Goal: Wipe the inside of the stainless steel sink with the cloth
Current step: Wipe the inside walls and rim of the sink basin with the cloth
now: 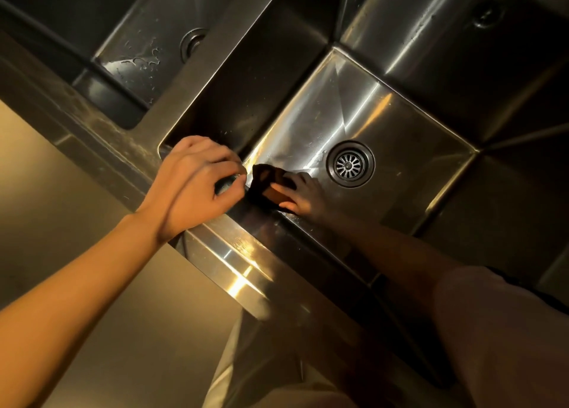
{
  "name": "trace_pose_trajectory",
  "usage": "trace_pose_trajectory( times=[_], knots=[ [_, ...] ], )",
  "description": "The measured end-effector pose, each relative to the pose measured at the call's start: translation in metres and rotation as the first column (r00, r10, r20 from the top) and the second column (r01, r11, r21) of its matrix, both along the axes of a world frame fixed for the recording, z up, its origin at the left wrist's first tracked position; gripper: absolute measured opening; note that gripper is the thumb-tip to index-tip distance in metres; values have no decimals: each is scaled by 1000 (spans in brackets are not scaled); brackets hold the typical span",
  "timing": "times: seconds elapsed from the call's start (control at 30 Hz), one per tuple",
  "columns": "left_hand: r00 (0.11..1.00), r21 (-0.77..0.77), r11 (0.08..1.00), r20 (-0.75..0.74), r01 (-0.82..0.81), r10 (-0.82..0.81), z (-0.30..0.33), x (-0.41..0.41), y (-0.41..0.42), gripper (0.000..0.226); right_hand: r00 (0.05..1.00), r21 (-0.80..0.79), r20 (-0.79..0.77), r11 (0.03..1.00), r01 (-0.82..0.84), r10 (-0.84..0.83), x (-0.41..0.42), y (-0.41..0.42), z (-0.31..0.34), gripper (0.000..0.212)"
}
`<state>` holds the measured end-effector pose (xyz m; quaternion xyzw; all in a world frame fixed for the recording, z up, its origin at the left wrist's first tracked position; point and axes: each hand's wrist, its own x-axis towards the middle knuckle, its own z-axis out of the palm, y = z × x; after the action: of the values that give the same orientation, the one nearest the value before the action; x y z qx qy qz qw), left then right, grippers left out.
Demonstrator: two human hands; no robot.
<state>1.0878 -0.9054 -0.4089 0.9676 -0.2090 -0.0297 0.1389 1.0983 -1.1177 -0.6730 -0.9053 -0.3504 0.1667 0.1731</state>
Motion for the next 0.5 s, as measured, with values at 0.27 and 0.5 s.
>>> trace_pose_trajectory(
  times=[0.27, 0.5],
  knots=[
    [1000, -34, 999, 25, -19, 20, 0, -1, 2, 39, 948, -66, 48, 946, 317, -314, 24, -15, 5, 54],
    [999, -41, 999, 41, -15, 17, 0, -1, 2, 39, 997, -81, 38, 995, -60, 63, 12, -5, 8, 59]
  ],
)
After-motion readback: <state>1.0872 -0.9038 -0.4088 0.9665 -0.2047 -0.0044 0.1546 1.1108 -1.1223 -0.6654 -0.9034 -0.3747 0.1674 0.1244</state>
